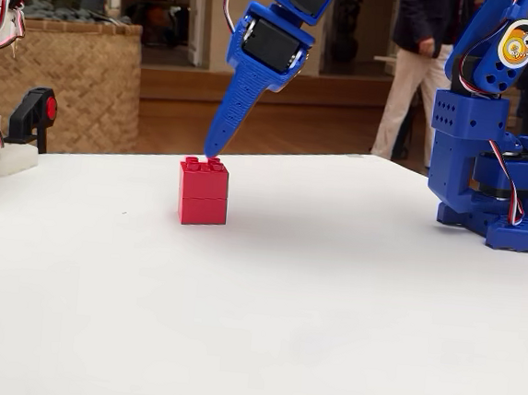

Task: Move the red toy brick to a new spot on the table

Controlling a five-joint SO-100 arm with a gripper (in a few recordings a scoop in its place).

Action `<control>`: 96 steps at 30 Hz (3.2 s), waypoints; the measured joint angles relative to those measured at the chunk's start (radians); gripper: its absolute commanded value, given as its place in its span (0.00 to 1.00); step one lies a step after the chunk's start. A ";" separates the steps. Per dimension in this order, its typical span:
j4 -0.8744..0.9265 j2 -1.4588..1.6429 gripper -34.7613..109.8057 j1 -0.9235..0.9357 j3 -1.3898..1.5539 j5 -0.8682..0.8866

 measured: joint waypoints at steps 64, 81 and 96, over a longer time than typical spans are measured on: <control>-0.132 -0.713 0.24 -0.230 -0.638 0.081; -0.218 -0.807 0.24 -0.287 -0.693 0.301; -0.218 -0.848 0.39 -0.299 -0.752 0.448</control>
